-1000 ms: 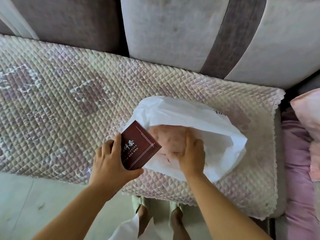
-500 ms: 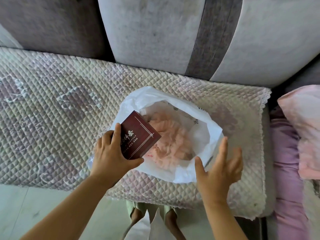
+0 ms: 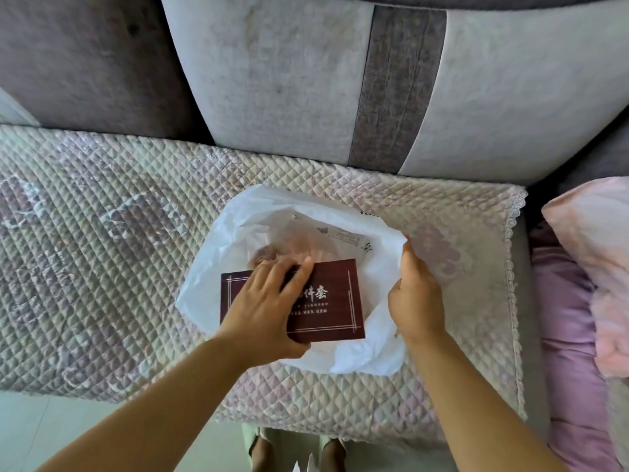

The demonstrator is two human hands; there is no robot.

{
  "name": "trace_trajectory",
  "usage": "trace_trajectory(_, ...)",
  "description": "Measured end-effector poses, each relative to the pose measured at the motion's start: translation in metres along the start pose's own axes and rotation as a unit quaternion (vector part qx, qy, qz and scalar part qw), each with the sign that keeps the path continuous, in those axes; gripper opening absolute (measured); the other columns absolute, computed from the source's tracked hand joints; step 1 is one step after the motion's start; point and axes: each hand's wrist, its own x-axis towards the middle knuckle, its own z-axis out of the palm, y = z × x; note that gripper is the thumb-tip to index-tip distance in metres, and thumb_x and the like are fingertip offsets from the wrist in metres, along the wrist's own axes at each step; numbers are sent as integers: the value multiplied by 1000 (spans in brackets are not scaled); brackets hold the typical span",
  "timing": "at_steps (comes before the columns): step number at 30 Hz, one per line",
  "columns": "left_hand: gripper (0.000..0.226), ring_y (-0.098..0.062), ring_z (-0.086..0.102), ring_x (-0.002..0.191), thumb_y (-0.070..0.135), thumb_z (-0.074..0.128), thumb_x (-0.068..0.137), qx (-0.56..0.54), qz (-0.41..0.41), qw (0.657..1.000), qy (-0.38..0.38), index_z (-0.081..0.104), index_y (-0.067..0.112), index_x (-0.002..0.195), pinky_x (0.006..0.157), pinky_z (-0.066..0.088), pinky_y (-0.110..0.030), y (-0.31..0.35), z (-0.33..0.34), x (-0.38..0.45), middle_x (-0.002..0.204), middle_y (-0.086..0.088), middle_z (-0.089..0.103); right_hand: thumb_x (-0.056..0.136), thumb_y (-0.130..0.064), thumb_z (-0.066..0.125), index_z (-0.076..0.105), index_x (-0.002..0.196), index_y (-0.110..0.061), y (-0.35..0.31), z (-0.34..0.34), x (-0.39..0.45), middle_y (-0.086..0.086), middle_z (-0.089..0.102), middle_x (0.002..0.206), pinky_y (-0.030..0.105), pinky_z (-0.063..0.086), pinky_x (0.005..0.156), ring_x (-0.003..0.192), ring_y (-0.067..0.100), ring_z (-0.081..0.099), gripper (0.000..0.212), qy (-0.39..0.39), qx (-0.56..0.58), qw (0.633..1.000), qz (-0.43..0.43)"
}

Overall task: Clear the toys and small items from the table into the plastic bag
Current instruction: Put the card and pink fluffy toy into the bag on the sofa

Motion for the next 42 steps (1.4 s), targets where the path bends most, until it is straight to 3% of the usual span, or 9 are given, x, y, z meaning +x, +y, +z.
trace_trajectory(11, 114, -28, -3, 144, 57, 65, 69, 88, -12, 992, -86, -13, 28, 147, 115, -13, -40, -18, 57, 119, 154, -7, 2, 82, 9, 43, 30, 141, -9, 20, 0, 65, 22, 58, 109, 35, 43, 78, 103, 37, 56, 63, -49, -62, 997, 19)
trace_trajectory(17, 74, -19, -14, 144, 53, 47, 89, 16, -89, 993, -75, 9, 31, 148, 107, -20, -33, -16, 71, 116, 158, -1, -8, 84, 7, 43, 24, 145, -11, 22, 7, 72, 23, 53, 123, 36, 40, 89, 114, 36, 50, 66, -52, -40, 998, 9)
trace_trajectory(21, 29, -29, 45, 129, 24, 63, 80, 11, 32, 987, 157, 68, 21, 109, 112, 21, -45, -12, 50, 74, 134, -10, 54, 89, 3, 44, 20, 146, -15, 20, 11, 62, 18, 48, 134, 33, 39, 93, 121, 34, 47, 65, -23, 27, 999, 1)
trace_trajectory(24, 40, -31, 29, 135, 19, 57, 78, 44, -12, 960, 275, 57, 29, 117, 113, 10, -58, -33, 41, 43, 143, -8, 39, 89, -13, 58, 13, 148, -21, 21, 10, 51, 7, 36, 147, 15, 31, 92, 119, 17, 48, 75, 17, 126, 992, -7)
trace_trajectory(29, 95, -41, -9, 142, 4, 72, 71, 44, -218, 967, 123, 22, 39, 144, 106, -12, -64, -79, 42, 15, 157, -3, -6, 77, -35, 69, 16, 146, -16, 30, 24, 13, 21, 26, 149, 48, 34, 105, 134, 35, 33, 89, 47, 39, 996, -61)
trace_trajectory(31, 105, -39, 7, 143, 0, 65, 74, 38, -239, 969, 50, -3, 40, 144, 110, 12, -65, -92, 49, 12, 152, 5, -27, 76, -34, 71, 9, 147, -23, 34, 37, -3, 24, 17, 152, 53, 34, 103, 136, 41, 28, 94, 2, -19, 999, -34)
trace_trajectory(33, 111, -33, 51, 114, -8, 52, 75, 5, -220, 975, 12, -23, 47, 135, 80, 52, -40, -99, 54, 15, 148, 9, -36, 80, -12, 63, -8, 142, -35, 36, 46, -14, 16, 4, 156, 38, 46, 89, 131, 38, 35, 97, -47, -10, 999, -15)
trace_trajectory(37, 114, -18, 54, 54, -6, 45, 70, -55, -265, 961, -54, -34, 52, 129, 42, 44, -27, -106, 37, 37, 157, -2, -16, 80, 14, 42, -4, 143, -36, 33, 50, -3, 1, 11, 157, 22, 39, 67, 122, 28, 49, 92, -65, 16, 996, -64)
trace_trajectory(42, 109, -31, 62, 83, -1, 49, 73, -46, -281, 955, -86, -27, 36, 141, 54, 40, -26, -113, 1, 34, 158, -8, -7, 76, 20, 42, 22, 146, -24, 2, 28, 33, 8, 47, 139, 29, 46, 71, 102, 30, 58, 85, -15, 28, 992, -119)
